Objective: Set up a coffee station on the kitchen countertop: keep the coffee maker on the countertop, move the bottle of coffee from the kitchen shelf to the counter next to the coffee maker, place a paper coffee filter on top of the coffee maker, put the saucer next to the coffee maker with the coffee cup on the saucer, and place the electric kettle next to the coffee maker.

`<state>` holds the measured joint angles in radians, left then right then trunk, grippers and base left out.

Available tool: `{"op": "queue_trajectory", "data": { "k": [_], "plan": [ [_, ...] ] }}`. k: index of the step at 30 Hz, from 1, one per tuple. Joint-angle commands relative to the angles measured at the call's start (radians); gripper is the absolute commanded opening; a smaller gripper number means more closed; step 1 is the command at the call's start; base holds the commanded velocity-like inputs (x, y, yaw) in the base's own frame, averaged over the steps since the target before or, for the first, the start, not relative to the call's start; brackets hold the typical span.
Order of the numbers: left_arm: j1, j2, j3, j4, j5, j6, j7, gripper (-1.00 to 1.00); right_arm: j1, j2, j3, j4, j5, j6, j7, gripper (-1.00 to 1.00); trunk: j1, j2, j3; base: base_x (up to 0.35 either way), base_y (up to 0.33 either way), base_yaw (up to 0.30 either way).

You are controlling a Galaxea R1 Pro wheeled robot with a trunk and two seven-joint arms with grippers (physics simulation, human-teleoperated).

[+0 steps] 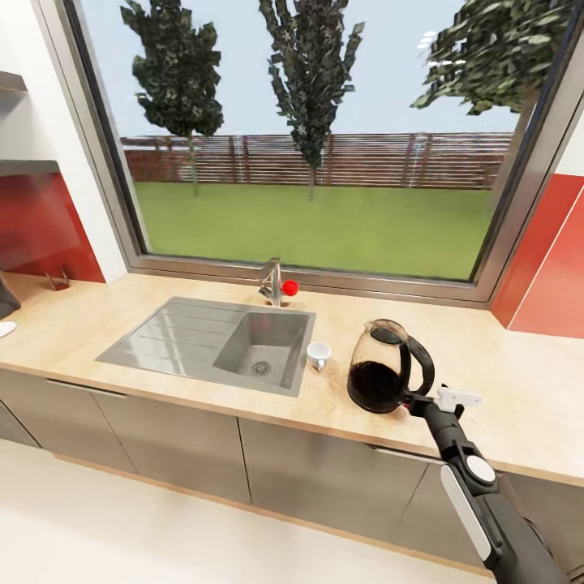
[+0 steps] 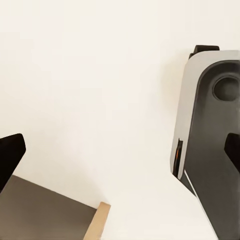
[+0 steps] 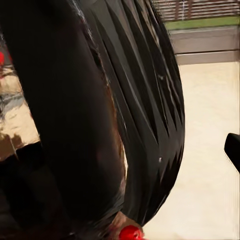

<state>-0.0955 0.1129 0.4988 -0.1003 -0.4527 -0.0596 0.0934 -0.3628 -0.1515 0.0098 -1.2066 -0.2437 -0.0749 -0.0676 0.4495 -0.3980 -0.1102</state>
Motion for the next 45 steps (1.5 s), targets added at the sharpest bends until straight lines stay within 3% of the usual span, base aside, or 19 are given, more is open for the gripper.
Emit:
{"op": "queue_trajectory", "data": {
  "k": [1, 11, 19, 34, 35, 45],
  "plan": [
    [-0.001, 0.0, 0.007, 0.002, -0.01, -0.005, 0.003, 1.0, -0.001, -0.001, 0.002, 0.0, -0.009, -0.003, -0.007, 1.0, 0.001, -0.002, -0.002, 0.0, 0.0, 0.0],
    [-0.001, -0.001, 0.007, 0.002, -0.011, -0.005, 0.003, 1.0, -0.001, -0.002, 0.001, -0.001, -0.008, -0.001, -0.014, 1.0, 0.001, -0.002, -0.002, 0.0, 0.0, 0.0],
    [-0.001, -0.001, 0.007, 0.002, -0.011, -0.005, 0.003, 1.0, -0.001, -0.002, -0.03, -0.001, -0.009, 0.001, -0.012, 1.0, 0.001, -0.002, -0.002, 0.097, -0.009, 0.0],
    [-0.001, 0.001, 0.007, 0.002, -0.011, -0.005, 0.003, 1.0, -0.001, -0.002, -0.033, 0.001, -0.008, 0.001, -0.012, 1.0, 0.001, -0.002, -0.002, 0.034, -0.011, 0.0],
    [-0.001, 0.001, 0.007, 0.002, -0.011, -0.005, 0.003, 1.0, -0.001, -0.002, -0.033, 0.001, -0.008, 0.001, -0.012, -1.0, 0.001, -0.002, -0.002, 0.0, 0.0, 0.0],
    [-0.001, 0.001, 0.007, 0.002, -0.011, -0.005, 0.003, 1.0, -0.001, -0.002, -0.033, 0.002, -0.008, 0.001, -0.012, -1.0, 0.001, -0.002, -0.002, 0.0, 0.0, 0.0]
  ]
}}
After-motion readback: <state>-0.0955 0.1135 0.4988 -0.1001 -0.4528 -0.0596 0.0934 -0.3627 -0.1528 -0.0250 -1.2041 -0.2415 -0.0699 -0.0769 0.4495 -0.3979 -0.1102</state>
